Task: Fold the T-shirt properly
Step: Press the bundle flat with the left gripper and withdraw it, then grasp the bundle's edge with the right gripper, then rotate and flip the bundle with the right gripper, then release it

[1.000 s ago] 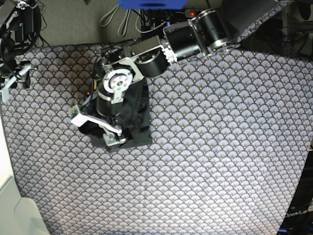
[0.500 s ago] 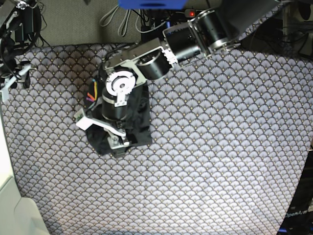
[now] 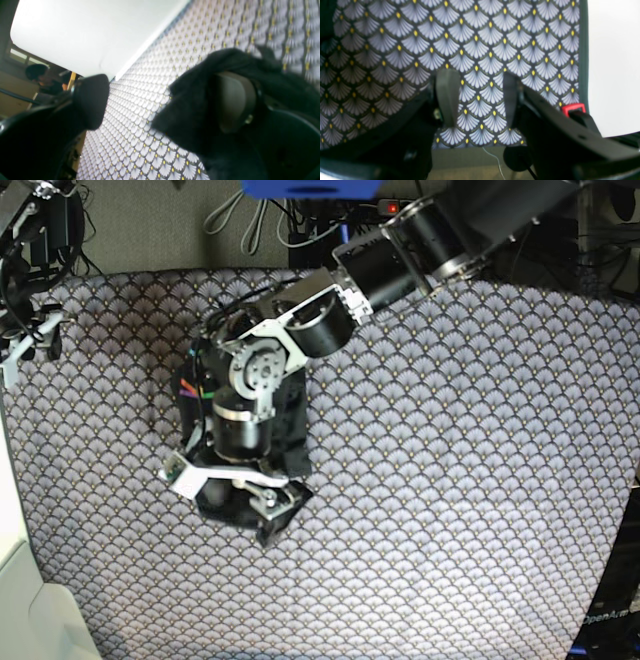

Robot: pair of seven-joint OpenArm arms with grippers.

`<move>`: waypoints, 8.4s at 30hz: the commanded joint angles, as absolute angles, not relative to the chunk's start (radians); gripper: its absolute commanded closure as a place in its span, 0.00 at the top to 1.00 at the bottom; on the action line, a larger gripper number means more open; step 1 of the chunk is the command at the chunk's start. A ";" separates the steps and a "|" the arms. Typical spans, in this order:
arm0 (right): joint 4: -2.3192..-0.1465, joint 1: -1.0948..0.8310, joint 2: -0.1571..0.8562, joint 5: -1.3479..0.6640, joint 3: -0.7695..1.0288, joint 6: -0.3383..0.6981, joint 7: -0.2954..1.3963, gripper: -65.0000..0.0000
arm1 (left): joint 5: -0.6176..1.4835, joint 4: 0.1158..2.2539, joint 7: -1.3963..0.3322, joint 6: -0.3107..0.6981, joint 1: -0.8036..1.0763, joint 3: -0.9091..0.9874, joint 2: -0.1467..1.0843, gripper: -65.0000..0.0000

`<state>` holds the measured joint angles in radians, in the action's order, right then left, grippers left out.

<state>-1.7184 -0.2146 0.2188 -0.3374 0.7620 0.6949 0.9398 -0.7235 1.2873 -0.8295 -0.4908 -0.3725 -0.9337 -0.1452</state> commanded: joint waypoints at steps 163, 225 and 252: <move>-1.188 0.495 -0.036 0.143 -0.274 0.698 0.677 0.05 | -0.285 1.983 -1.087 0.326 0.303 0.460 0.079 0.27; -0.983 0.581 -0.059 0.143 -0.275 0.698 0.618 0.43 | -0.280 1.982 -1.087 0.326 0.306 0.461 0.077 0.27; -0.987 0.558 -0.047 0.143 -0.283 0.698 0.616 0.00 | -0.278 1.983 -1.087 0.326 0.306 0.461 0.076 0.27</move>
<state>-0.9653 0.5224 -0.0364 0.1532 -0.2829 0.6991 0.6342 -0.2745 1.9644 -1.0996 0.3298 0.3065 0.4568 0.0689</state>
